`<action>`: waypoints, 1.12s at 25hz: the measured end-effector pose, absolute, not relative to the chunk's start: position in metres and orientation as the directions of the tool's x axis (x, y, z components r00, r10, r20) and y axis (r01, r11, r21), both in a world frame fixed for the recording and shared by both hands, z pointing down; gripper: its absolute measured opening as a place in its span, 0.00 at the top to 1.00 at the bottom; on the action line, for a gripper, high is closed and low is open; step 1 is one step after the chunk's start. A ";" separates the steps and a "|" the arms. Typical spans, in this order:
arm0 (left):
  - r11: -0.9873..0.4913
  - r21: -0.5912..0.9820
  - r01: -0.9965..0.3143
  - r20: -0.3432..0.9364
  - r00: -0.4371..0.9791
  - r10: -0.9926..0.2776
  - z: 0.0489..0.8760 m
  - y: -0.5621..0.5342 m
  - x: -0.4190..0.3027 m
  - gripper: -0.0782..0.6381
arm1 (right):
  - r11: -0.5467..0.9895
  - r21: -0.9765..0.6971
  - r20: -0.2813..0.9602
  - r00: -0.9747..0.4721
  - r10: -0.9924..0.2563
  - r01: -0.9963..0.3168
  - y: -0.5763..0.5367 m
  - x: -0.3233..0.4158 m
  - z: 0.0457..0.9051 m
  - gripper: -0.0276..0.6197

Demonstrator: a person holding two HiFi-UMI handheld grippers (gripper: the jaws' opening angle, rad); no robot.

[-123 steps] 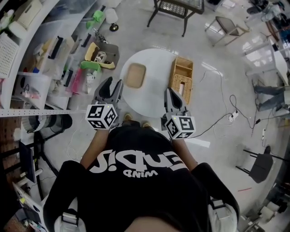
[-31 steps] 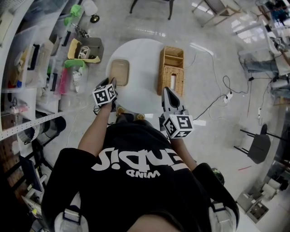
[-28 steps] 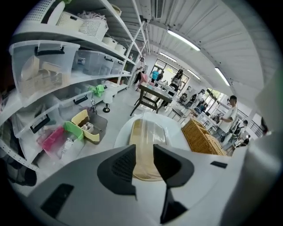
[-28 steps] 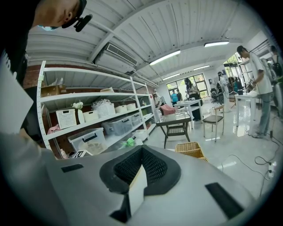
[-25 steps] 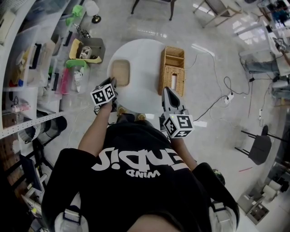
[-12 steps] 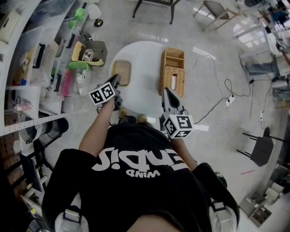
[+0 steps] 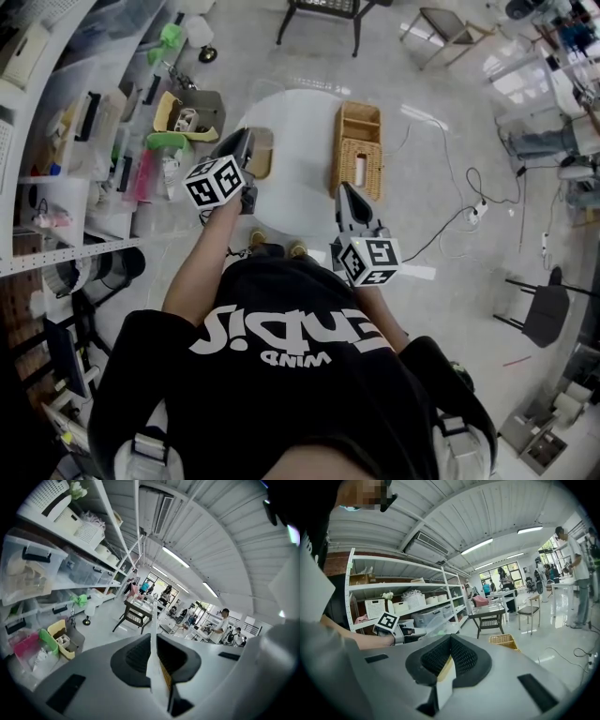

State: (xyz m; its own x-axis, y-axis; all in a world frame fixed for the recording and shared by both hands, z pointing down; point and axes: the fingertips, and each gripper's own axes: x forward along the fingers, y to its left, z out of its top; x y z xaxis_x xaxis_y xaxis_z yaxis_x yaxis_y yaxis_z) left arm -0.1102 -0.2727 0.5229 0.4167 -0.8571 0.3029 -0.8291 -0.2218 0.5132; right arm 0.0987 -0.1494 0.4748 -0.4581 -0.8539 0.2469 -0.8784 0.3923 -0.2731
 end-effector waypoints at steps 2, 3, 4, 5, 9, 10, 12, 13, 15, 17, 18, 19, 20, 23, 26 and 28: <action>-0.250 0.478 -0.842 0.285 0.418 -0.863 0.502 -0.270 -0.107 0.84 | 0.394 -0.272 0.244 -0.459 -0.854 -0.878 -0.148 0.099 0.474 0.96; -0.264 0.462 -0.847 0.276 0.420 -0.865 0.492 -0.267 -0.106 0.84 | 0.395 -0.272 0.242 -0.460 -0.854 -0.877 -0.148 0.099 0.473 0.96; -0.275 0.447 -0.851 0.268 0.421 -0.867 0.482 -0.263 -0.105 0.84 | 0.397 -0.272 0.240 -0.461 -0.854 -0.877 -0.149 0.099 0.471 0.96; -0.285 0.433 -0.855 0.260 0.421 -0.869 0.474 -0.259 -0.105 0.84 | 0.398 -0.272 0.237 -0.462 -0.855 -0.876 -0.149 0.099 0.470 0.96; -0.304 0.395 -0.867 0.237 0.415 -0.878 0.450 -0.233 -0.110 0.84 | 0.406 -0.271 0.227 -0.468 -0.854 -0.873 -0.149 0.098 0.468 0.96; -0.304 0.388 -0.870 0.236 0.413 -0.880 0.447 -0.225 -0.112 0.84 | 0.408 -0.270 0.226 -0.470 -0.854 -0.872 -0.150 0.097 0.467 0.96; -0.303 0.380 -0.874 0.237 0.408 -0.881 0.442 -0.212 -0.115 0.84 | 0.414 -0.268 0.224 -0.475 -0.851 -0.870 -0.151 0.096 0.467 0.96; -0.301 0.379 -0.875 0.235 0.406 -0.883 0.439 -0.206 -0.116 0.84 | 0.417 -0.268 0.223 -0.477 -0.850 -0.868 -0.151 0.095 0.466 0.96; -0.298 0.376 -0.878 0.224 0.398 -0.890 0.432 -0.194 -0.119 0.84 | 0.424 -0.266 0.220 -0.483 -0.847 -0.866 -0.152 0.094 0.464 0.96; -0.294 0.362 -0.885 0.213 0.385 -0.898 0.426 -0.182 -0.122 0.84 | 0.433 -0.265 0.217 -0.491 -0.844 -0.861 -0.153 0.091 0.463 0.96; -0.292 0.352 -0.889 0.209 0.378 -0.902 0.424 -0.176 -0.124 0.84 | 0.439 -0.264 0.215 -0.496 -0.841 -0.859 -0.154 0.089 0.462 0.96; -0.290 0.342 -0.894 0.206 0.372 -0.905 0.422 -0.171 -0.125 0.84 | 0.444 -0.262 0.213 -0.501 -0.839 -0.857 -0.154 0.087 0.461 0.96; -0.288 0.331 -0.898 0.202 0.366 -0.908 0.421 -0.166 -0.127 0.84 | 0.451 -0.260 0.211 -0.506 -0.836 -0.854 -0.155 0.085 0.460 0.96; -0.283 0.296 -0.912 0.190 0.347 -0.918 0.420 -0.154 -0.134 0.84 | 0.470 -0.252 0.200 -0.521 -0.830 -0.846 -0.156 0.079 0.457 0.96; -0.279 0.262 -0.924 0.168 0.328 -0.929 0.418 -0.148 -0.142 0.84 | 0.490 -0.243 0.179 -0.535 -0.825 -0.837 -0.158 0.071 0.451 0.96; -0.274 0.226 -0.935 0.151 0.311 -0.938 0.417 -0.144 -0.148 0.84 | 0.505 -0.236 0.169 -0.547 -0.820 -0.830 -0.159 0.066 0.449 0.96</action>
